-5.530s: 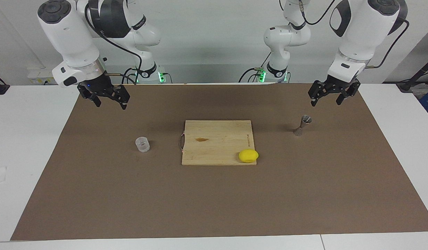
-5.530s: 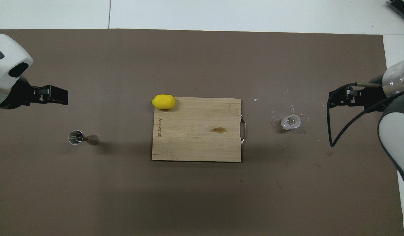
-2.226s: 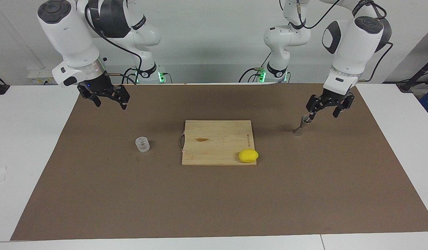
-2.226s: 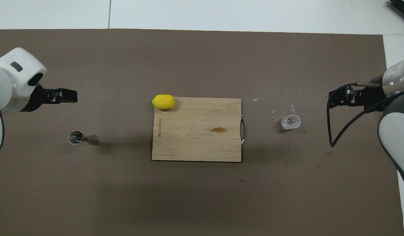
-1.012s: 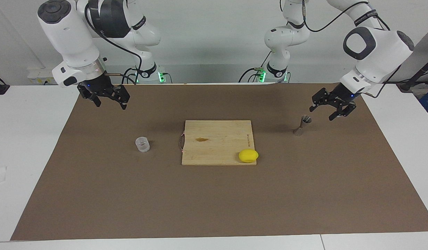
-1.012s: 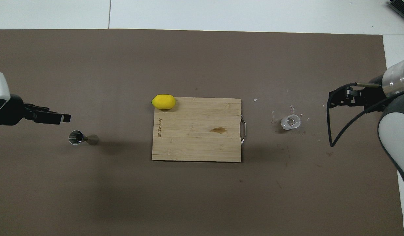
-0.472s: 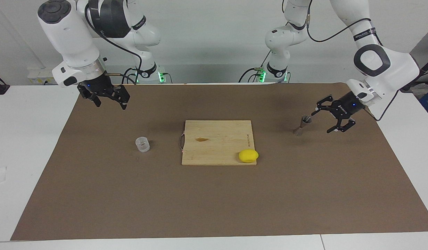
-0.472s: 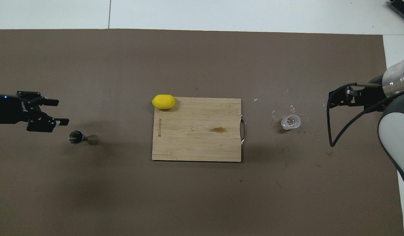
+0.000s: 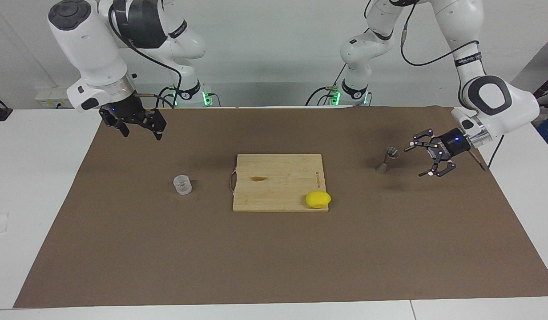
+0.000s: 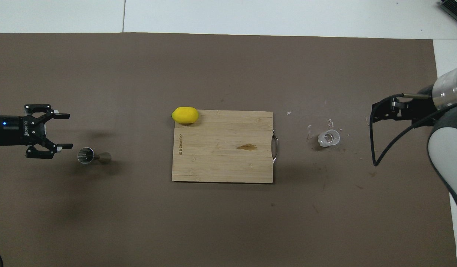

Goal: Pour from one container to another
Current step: 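Lower the left gripper around the metal cup and close it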

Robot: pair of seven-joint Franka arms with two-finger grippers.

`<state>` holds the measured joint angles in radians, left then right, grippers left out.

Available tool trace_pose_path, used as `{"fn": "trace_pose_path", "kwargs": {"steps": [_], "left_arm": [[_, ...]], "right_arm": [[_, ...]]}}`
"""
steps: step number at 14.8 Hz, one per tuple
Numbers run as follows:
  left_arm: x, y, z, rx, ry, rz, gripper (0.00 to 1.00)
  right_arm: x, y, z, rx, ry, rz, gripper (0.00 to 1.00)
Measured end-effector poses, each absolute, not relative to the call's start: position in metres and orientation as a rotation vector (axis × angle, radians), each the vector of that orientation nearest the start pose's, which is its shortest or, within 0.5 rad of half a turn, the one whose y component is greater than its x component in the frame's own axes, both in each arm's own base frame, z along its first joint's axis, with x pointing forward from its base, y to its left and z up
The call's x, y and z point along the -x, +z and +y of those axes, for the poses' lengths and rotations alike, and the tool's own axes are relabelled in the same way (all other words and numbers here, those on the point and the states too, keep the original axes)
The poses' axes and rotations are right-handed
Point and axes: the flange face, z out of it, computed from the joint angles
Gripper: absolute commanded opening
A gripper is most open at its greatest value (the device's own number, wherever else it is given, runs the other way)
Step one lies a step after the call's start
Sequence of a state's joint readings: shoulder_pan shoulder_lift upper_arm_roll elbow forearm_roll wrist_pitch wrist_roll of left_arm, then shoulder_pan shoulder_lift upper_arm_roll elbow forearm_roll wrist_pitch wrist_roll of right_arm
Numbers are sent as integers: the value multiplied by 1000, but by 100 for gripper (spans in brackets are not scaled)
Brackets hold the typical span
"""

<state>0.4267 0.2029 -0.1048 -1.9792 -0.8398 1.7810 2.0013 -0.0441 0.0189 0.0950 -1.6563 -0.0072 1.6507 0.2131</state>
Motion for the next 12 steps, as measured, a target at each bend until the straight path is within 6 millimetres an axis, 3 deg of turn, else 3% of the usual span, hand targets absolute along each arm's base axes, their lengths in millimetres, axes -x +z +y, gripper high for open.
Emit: {"fn": "trace_pose_path", "kwargs": {"steps": [4,9,12], "left_arm": [[-540,337,134,-1669,820,-1553,100],[-528,330,160,-1603,871,-1608,100],[-517,310,164,-1575,861,-1599,100]], "right_arm": [[-564,580,28,3140,37,254,100],[-564,580,28,3140,37,254,100],[-564,580,28,3140,37,254,100]]}}
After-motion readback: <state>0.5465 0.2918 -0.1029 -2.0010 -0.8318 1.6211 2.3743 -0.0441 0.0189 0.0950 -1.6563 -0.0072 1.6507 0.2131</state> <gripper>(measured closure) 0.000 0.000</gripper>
